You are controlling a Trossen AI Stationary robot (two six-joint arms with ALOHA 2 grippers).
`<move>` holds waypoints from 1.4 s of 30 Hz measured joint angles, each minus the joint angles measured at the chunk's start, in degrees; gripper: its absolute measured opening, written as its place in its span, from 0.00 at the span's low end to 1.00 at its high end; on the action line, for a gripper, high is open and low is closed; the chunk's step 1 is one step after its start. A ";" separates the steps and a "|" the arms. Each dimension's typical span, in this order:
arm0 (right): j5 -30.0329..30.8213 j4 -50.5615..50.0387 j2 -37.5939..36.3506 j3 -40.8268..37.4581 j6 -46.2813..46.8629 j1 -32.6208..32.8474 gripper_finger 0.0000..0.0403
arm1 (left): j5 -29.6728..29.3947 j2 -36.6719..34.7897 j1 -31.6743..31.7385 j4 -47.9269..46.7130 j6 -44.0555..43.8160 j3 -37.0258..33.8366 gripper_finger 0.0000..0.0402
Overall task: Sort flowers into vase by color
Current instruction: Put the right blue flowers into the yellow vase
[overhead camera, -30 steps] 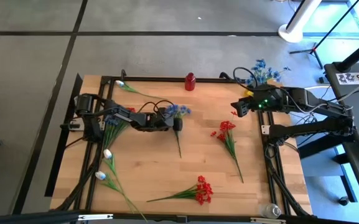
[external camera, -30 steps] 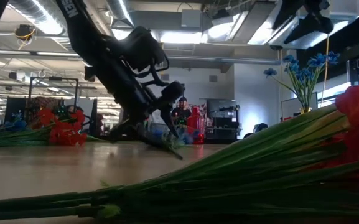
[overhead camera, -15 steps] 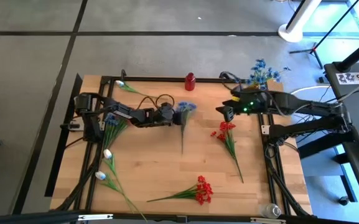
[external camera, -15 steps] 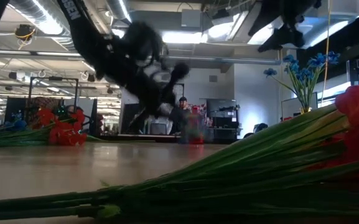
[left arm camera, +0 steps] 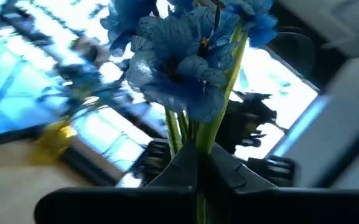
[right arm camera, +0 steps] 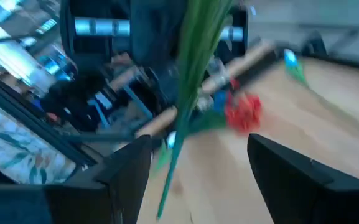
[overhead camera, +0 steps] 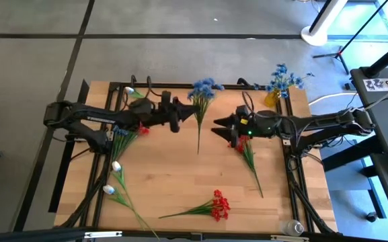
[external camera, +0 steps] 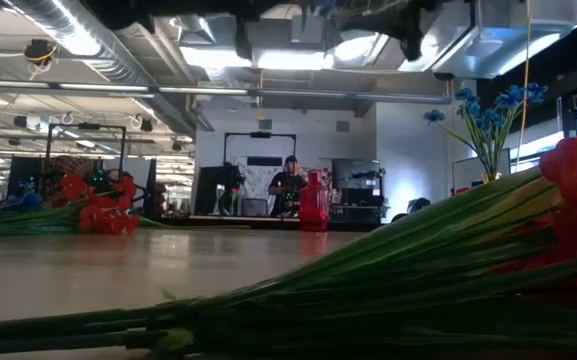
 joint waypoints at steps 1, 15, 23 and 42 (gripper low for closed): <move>0.16 3.60 0.93 0.03 -1.24 -0.08 0.66 | 1.06 -0.07 -0.41 0.20 0.82 0.43 0.01; -11.51 25.41 9.52 1.39 -13.82 -0.32 0.66 | 4.25 0.63 -6.08 1.37 6.56 2.38 0.03; -7.82 24.14 13.84 4.25 -15.75 0.80 0.48 | 2.95 0.61 -6.06 0.08 10.19 2.38 0.03; 10.52 11.84 -1.89 4.17 -29.47 -1.56 0.04 | 10.43 -15.23 -5.36 -26.42 11.66 2.40 0.41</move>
